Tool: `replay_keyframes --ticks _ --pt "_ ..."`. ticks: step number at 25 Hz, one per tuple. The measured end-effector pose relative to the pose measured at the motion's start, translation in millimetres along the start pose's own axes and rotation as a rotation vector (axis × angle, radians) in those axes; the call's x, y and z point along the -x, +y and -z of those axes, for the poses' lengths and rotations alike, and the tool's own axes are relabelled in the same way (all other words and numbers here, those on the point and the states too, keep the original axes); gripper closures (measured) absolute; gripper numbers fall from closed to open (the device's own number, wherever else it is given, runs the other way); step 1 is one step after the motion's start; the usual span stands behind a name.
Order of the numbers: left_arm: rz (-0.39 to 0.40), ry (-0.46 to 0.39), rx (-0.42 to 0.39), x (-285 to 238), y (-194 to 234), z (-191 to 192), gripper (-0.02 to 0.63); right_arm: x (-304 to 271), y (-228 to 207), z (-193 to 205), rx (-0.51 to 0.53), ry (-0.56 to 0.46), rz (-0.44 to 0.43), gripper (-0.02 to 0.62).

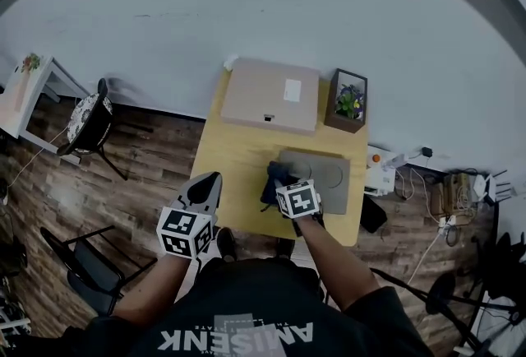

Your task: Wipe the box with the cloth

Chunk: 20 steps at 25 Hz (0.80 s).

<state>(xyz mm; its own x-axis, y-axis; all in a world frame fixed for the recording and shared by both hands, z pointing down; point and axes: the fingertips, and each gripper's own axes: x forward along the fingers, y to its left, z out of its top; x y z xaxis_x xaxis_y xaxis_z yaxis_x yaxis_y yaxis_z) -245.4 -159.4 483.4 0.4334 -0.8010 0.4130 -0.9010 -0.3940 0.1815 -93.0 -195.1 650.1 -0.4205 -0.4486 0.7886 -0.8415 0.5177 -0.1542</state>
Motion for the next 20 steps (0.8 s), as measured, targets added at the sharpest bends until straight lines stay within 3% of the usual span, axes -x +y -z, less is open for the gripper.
replay_keyframes --ticks 8,20 --pt "0.011 0.002 -0.019 -13 -16 -6 0.604 10 -24 7 -0.030 0.001 0.022 0.495" --pt "0.088 0.007 -0.059 -40 -43 -15 0.604 33 -68 26 -0.072 -0.003 0.102 0.495"
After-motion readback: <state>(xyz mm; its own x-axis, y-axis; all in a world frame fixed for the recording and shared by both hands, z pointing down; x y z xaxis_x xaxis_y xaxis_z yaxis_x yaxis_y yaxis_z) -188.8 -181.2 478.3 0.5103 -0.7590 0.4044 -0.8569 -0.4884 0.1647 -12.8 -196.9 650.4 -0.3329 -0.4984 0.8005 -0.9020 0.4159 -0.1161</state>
